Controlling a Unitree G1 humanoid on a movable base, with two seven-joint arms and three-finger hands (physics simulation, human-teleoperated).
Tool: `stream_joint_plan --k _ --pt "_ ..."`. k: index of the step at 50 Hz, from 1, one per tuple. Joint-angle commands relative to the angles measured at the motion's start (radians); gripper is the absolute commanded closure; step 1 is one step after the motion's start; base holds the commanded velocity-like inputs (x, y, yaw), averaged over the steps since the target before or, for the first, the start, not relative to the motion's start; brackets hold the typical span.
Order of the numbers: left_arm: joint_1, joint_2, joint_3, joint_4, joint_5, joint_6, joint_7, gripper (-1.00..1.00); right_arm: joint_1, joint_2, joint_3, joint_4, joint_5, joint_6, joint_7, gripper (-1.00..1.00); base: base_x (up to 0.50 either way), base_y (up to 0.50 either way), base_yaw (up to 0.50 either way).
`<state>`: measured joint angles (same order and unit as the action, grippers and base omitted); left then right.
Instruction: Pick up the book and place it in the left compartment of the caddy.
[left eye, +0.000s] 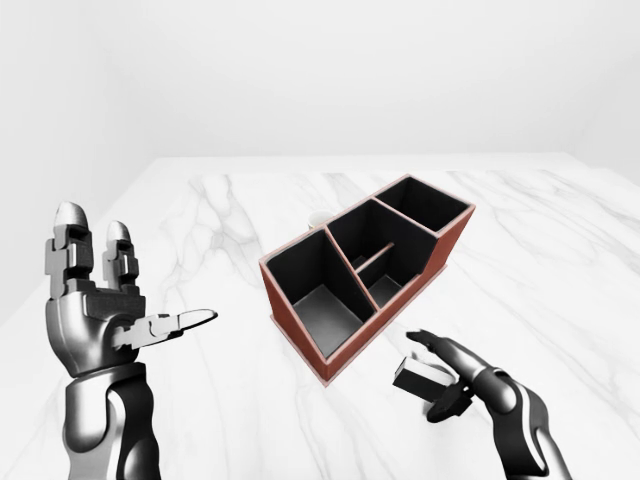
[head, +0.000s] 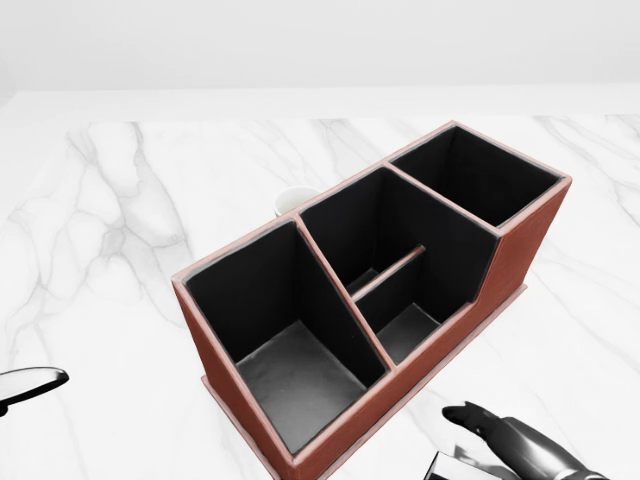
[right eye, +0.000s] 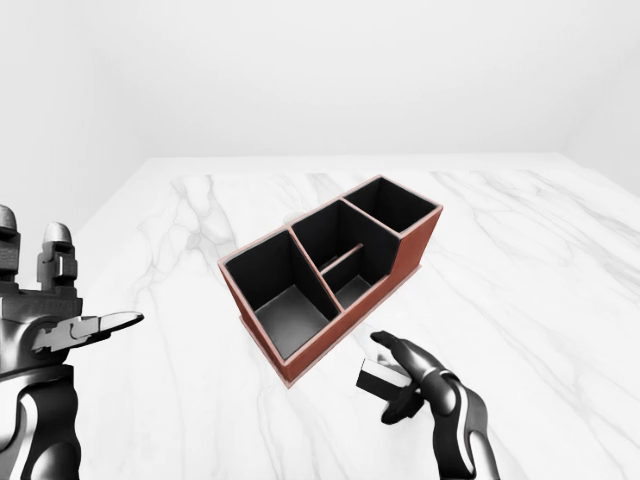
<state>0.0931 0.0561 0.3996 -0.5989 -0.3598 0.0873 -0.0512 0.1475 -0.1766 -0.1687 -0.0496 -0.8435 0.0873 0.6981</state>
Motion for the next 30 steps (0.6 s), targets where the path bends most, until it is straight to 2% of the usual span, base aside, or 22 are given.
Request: stream_joint_plan --k 1,17,30 --pt "0.001 -0.001 -0.003 -0.002 0.003 0.0 0.002 -1.0 0.001 -0.003 0.007 0.026 0.012 0.0 0.0 1.0 0.0 0.0 0.0" --pt "0.001 -0.001 -0.004 0.002 0.004 0.0 0.001 -1.0 -0.01 -0.002 0.015 0.004 0.009 0.0 0.0 1.0 0.0 0.0 0.0" --pt "0.002 -0.001 -0.004 -0.004 0.004 0.0 -0.003 -1.0 0.001 0.016 0.002 -0.226 -0.037 0.0 0.0 1.0 0.0 0.0 0.0"
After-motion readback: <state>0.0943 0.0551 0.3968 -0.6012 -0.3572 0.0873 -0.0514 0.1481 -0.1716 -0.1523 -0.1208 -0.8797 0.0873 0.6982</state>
